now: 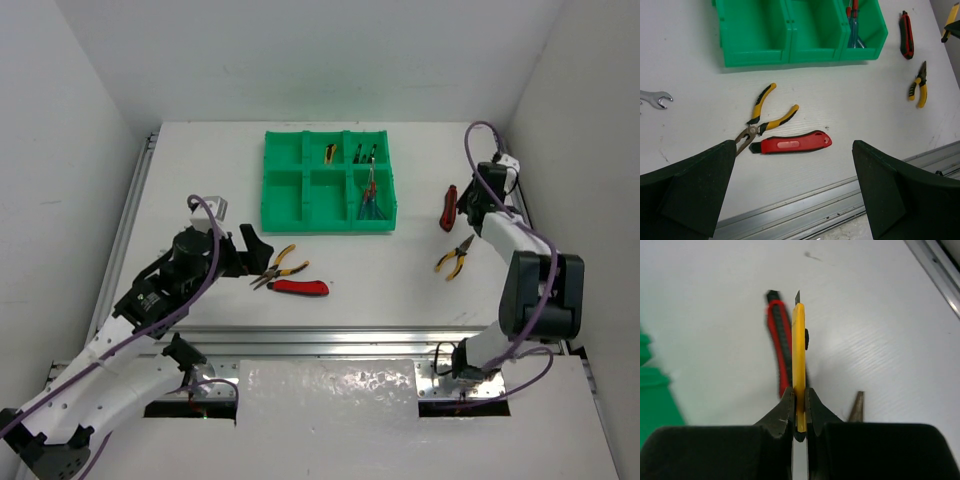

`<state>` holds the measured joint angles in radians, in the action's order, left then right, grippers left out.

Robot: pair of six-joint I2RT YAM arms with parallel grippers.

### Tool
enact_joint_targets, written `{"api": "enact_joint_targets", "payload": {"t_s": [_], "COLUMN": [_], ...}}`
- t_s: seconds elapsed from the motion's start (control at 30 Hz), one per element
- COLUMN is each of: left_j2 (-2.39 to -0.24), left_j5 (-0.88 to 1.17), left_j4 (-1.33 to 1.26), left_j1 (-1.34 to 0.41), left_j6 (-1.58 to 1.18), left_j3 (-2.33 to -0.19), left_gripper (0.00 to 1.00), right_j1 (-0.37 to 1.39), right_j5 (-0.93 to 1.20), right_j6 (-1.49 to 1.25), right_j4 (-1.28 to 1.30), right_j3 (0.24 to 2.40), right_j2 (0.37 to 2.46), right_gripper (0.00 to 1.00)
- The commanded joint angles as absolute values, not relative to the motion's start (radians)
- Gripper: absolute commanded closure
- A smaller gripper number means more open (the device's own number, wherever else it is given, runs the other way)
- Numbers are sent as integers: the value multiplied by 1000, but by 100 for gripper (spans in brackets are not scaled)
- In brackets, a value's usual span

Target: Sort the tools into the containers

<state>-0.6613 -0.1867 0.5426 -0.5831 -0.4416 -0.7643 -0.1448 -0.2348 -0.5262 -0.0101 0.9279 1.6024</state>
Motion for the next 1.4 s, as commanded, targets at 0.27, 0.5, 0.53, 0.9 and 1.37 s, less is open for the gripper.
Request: {"api": "enact_joint_targets", "payload": {"t_s": [0.27,0.5,0.53,0.9,1.37], "left_j2": [-601,-580,-578,-592,-678], "left_j5": [-219,-221,-219,-209,-219], "left_j4": [497,494,494,492,492], "left_j1": [-581,-580,-580,-580,-580], "left_j6": [-437,-437,-437,-433,-439], "left_j3": [-772,-767,-765,-767,-772], "left_gripper": [0,0,0,0,0], "right_j1": [265,305,307,319,321], "right_j5": [-11,191,219,190,-20], "right_j6": [-548,-491,-480,-436,-397], "right_j4": [-157,102,139,58,262], "right_j3": [1163,1894,1993,2280,1693], "right_j2": [1662,2161,2286,2517,1903], "right_gripper": [98,98,98,69,1]}}
